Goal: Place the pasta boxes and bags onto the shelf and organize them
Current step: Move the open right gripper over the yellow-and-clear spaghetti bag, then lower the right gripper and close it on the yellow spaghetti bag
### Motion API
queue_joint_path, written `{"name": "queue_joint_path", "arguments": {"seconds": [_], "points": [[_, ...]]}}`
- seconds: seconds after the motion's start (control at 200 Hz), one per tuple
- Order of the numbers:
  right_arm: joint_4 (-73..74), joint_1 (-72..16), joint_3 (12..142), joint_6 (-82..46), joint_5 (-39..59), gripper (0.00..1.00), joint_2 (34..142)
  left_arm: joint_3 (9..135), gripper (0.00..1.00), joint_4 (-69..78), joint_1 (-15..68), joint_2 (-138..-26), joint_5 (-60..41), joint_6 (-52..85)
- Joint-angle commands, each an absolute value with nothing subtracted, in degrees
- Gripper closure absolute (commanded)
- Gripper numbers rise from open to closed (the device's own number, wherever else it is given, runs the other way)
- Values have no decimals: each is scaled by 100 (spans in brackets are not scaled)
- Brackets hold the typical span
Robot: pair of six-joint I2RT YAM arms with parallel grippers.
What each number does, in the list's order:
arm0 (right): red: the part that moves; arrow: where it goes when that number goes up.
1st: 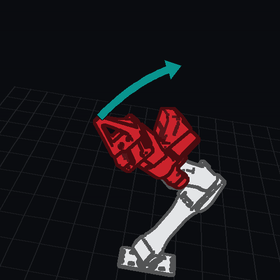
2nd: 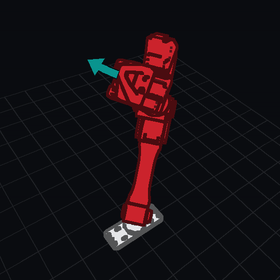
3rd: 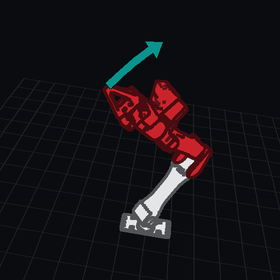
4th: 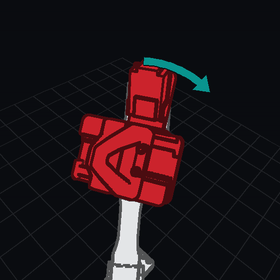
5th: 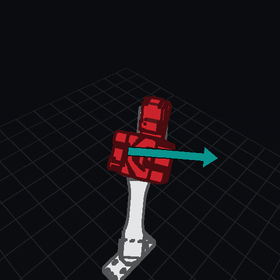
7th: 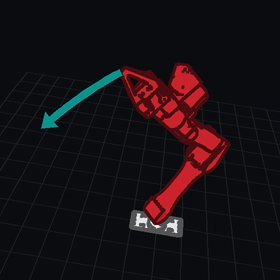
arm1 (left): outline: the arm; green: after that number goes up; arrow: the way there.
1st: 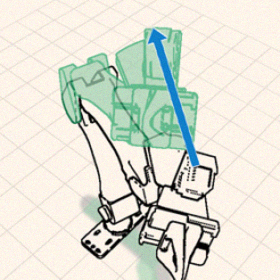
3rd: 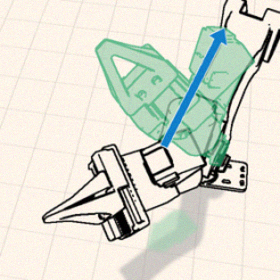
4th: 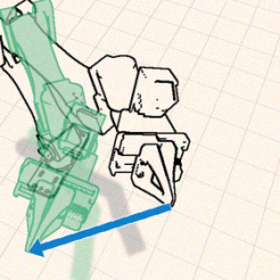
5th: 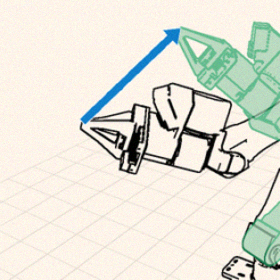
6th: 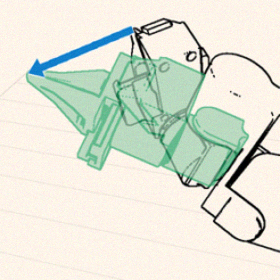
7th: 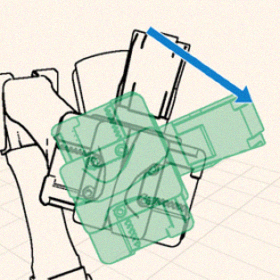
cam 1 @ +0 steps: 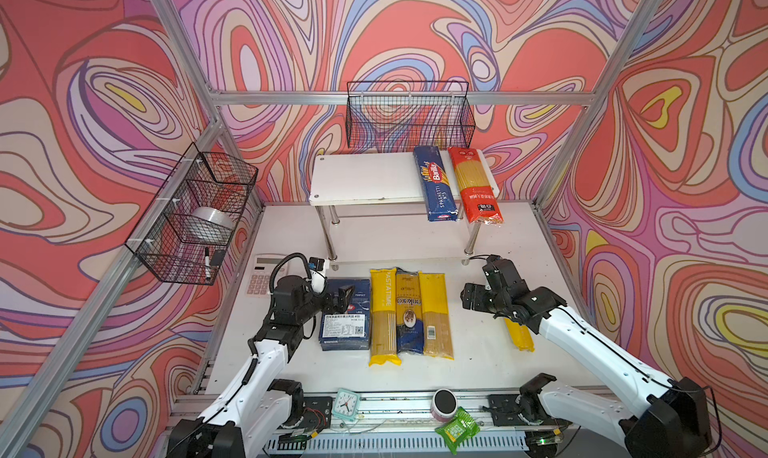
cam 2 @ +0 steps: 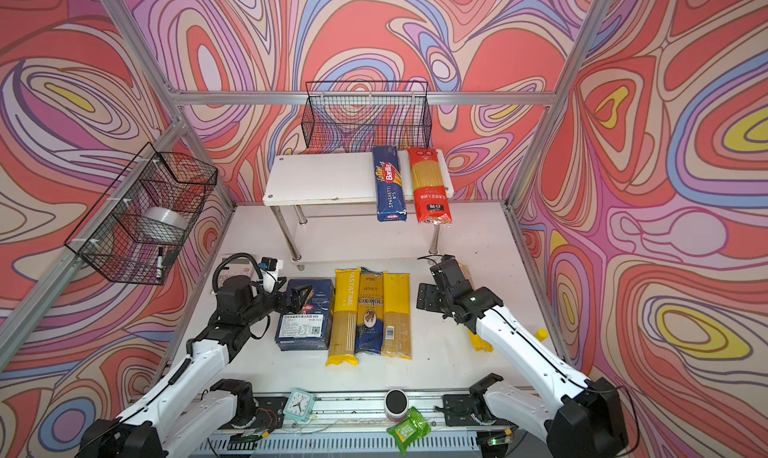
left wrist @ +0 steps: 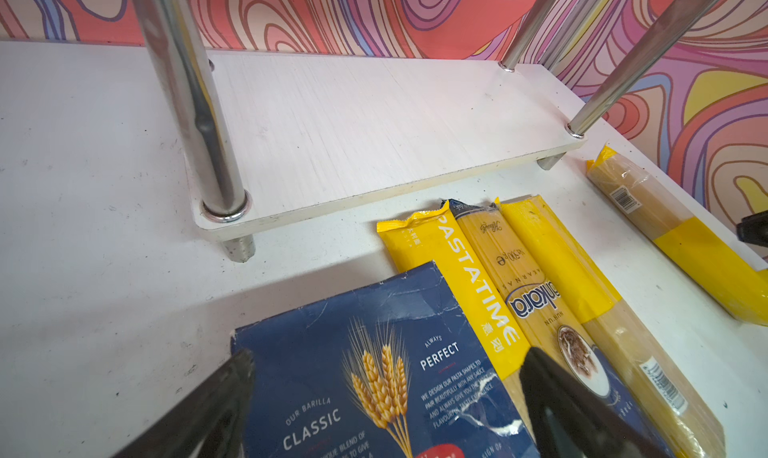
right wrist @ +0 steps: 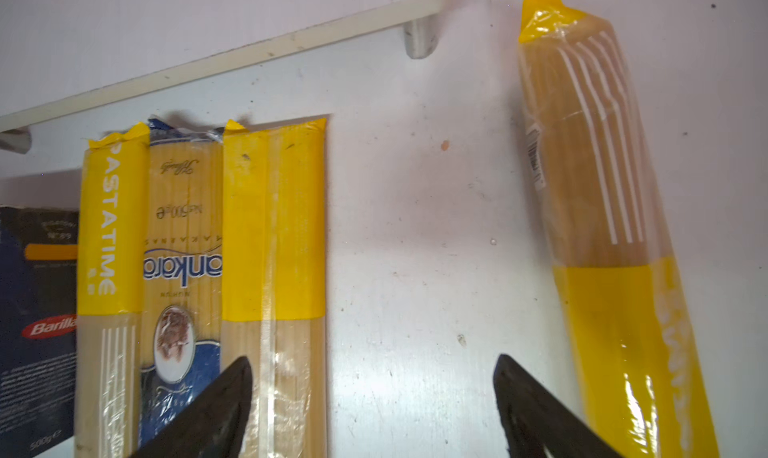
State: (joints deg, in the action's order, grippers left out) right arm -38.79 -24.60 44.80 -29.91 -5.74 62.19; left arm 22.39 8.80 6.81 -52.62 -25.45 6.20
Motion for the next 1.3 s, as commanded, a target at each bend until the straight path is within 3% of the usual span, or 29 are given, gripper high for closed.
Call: {"name": "queue_joint_path", "arguments": {"seconds": [0.0,0.536,0.901,1.047,1.297], "points": [[-3563,-2177,4345,-3019,-476,6,6264,2215,0,969,702,-5159,-2530,570],[-3527,-1337,4033,-2933,-148,4,6069,2142,0,987,702,-5054,-2336,626],[-4122,-1316,4401,-2825,-1843,3,6255,2170,0,976,695,-5089,-2388,598],[-4073,-1241,4571,-2794,-2339,2,6682,2186,0,967,701,-5119,-2294,642],[-3963,-979,4920,-2448,-2025,1,7784,2191,0,971,697,-5128,-2324,629]]}}
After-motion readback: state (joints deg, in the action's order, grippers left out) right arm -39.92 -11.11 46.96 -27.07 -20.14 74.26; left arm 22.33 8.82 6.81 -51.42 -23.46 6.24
